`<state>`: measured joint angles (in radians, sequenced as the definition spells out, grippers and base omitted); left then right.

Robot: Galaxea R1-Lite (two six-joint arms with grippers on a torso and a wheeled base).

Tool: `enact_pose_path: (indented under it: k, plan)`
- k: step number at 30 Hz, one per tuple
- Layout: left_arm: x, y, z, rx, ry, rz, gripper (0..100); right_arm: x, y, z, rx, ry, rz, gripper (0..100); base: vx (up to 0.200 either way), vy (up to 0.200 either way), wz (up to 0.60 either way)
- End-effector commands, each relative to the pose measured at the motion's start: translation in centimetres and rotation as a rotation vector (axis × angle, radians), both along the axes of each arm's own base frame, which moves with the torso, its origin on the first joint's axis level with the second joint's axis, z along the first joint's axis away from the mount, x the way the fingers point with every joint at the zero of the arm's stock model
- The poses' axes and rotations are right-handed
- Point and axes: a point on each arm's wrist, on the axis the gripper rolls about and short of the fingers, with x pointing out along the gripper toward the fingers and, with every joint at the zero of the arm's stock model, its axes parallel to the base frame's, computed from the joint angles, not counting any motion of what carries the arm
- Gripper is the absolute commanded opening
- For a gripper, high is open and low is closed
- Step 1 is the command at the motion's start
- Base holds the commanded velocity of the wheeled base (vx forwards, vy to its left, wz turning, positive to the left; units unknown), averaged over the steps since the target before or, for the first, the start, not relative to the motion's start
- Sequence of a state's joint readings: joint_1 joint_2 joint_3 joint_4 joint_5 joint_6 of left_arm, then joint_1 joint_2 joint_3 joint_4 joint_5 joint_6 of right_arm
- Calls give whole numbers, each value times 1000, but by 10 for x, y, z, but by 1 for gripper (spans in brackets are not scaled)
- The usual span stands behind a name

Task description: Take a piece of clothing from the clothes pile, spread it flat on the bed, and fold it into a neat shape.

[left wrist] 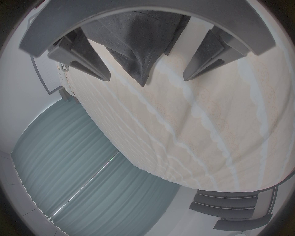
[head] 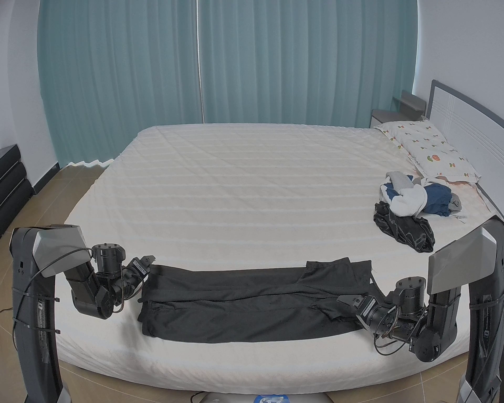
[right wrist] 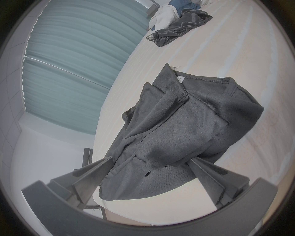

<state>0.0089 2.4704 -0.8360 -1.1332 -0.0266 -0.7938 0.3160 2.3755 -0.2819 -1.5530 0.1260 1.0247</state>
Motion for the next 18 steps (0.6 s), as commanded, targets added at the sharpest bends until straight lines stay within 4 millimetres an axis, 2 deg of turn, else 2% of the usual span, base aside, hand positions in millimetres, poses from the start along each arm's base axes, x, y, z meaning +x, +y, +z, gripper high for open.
enact_pose_path:
  k: [1, 6, 7, 13, 18]
  plan:
    - [0, 0, 0, 1, 0, 0, 100, 0, 2, 1, 3, -14, 1, 100, 0, 0, 0]
    - [0, 0, 0, 1, -1, 0, 100, 4, 7, -1, -21, -29, -26, 100, 0, 0, 0]
    - [0, 0, 0, 1, 0, 0, 100, 4, 8, -3, -26, -26, -28, 0, 0, 0, 0]
    - [0, 0, 0, 0, 0, -1, 100, 1, 15, -9, -70, -25, -48, 0, 0, 0, 0]
    - [0, 0, 0, 1, -1, 0, 100, -5, 16, 0, -67, -36, -35, 0, 0, 0, 0]
